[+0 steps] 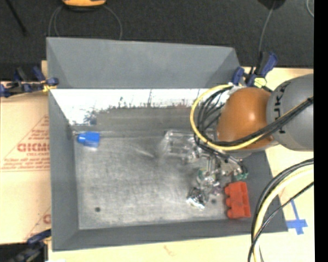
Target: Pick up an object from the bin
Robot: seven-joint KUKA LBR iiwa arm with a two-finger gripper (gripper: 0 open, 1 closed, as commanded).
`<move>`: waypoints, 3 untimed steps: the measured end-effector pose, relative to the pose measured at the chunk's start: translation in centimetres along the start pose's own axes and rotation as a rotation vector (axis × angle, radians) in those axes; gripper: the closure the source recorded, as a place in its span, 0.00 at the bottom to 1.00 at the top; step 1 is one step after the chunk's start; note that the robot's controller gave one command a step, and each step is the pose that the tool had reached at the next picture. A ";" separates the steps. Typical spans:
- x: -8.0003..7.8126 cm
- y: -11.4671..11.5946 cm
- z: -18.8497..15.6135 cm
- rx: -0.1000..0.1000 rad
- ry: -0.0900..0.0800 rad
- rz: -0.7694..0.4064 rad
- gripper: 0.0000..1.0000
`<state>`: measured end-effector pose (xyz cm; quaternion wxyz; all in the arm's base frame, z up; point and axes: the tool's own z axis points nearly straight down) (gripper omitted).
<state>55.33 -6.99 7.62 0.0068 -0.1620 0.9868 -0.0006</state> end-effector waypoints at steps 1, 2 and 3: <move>1.5 -1.8 -0.6 -0.002 0.006 -0.019 0.00; 1.6 -1.7 -0.7 -0.003 0.009 -0.016 1.00; 1.4 -1.7 -0.6 -0.001 0.004 -0.015 0.00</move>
Offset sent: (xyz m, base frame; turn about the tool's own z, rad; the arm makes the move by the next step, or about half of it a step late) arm -0.0113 -0.0211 0.0032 -0.0225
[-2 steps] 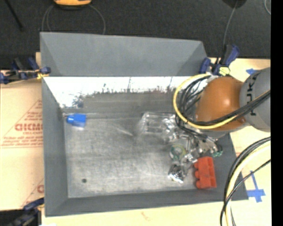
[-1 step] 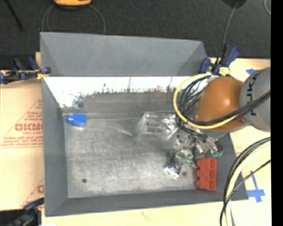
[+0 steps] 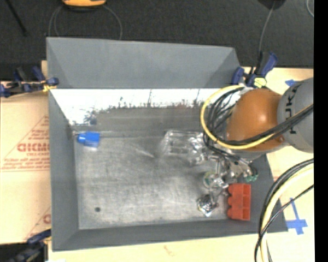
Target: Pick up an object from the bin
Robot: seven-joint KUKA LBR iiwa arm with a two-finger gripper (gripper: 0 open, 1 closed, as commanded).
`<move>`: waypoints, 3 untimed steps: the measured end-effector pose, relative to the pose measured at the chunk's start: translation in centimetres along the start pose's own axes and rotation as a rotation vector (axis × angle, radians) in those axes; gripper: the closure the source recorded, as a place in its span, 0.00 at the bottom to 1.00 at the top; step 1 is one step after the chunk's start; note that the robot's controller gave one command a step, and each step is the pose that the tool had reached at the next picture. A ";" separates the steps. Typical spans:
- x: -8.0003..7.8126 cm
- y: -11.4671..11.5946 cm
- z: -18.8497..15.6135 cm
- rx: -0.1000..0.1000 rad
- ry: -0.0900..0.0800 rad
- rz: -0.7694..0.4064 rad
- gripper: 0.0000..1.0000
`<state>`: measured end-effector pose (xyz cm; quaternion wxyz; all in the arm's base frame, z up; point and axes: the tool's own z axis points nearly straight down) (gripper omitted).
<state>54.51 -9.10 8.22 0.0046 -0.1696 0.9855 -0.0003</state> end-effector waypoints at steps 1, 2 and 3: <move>7.3 -3.4 0.5 -0.005 -0.024 -0.065 0.00; 7.5 -3.6 0.6 -0.001 -0.012 -0.077 1.00; 7.7 -4.0 -17.4 0.005 0.000 -0.127 1.00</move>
Offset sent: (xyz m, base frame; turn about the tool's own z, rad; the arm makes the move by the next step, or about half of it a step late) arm -0.0661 -0.0636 -0.0122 -0.0747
